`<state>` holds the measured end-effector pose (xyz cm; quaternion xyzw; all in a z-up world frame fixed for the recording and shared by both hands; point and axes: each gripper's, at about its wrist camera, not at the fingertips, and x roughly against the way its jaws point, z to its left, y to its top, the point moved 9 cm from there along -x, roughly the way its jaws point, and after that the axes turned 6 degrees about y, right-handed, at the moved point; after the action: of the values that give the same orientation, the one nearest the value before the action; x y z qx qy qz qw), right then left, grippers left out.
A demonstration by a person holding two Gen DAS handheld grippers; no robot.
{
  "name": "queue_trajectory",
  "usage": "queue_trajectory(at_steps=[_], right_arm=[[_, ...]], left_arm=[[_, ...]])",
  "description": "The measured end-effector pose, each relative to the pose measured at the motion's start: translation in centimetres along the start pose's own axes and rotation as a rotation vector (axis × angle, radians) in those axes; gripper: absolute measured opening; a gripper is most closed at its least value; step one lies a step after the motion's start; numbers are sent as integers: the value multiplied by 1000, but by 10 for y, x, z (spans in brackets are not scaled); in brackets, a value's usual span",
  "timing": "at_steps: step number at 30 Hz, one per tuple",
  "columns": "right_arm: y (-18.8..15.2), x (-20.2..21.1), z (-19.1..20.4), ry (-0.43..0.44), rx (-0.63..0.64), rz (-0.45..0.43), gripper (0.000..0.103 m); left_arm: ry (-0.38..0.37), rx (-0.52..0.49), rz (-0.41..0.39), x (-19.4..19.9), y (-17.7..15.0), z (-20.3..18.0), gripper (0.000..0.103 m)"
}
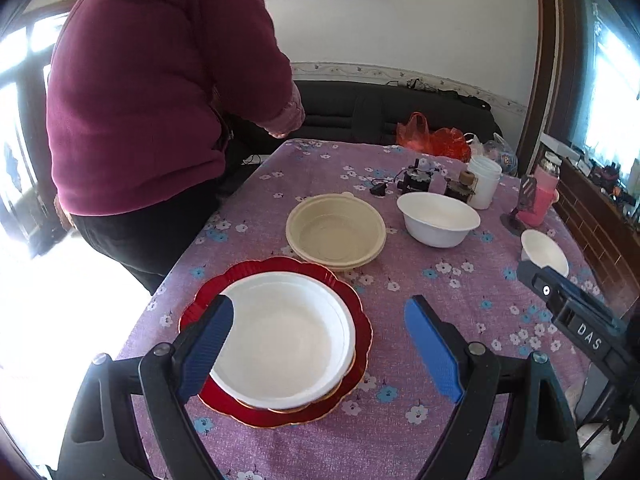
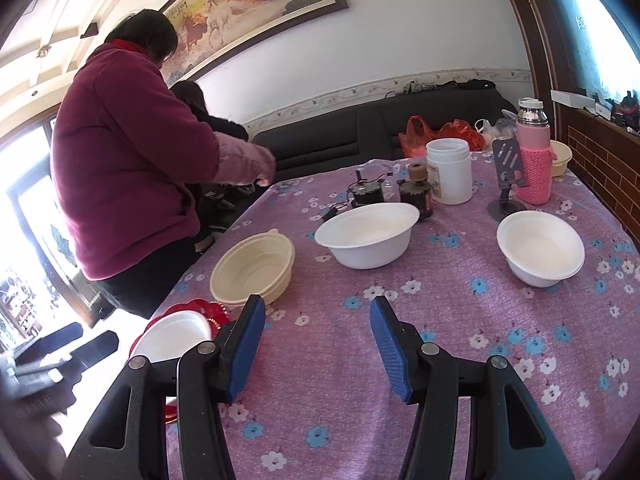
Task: Organize plates and bowls
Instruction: 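Move both grippers to the cream plastic bowl and grasp its rim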
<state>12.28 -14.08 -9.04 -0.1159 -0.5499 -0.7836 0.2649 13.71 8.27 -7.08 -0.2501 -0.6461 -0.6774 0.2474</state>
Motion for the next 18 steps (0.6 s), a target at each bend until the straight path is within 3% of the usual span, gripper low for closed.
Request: queue_trajectory(at_steps=[3, 7, 18], right_arm=[[9, -3, -9, -11, -12, 1, 59], [20, -18, -19, -8, -51, 24, 60], [8, -115, -6, 71, -112, 221, 60]], left_arm=[[-11, 28, 32, -8, 22, 13, 88], [-9, -7, 99, -36, 43, 13, 88], [6, 36, 294, -168, 61, 18, 88]])
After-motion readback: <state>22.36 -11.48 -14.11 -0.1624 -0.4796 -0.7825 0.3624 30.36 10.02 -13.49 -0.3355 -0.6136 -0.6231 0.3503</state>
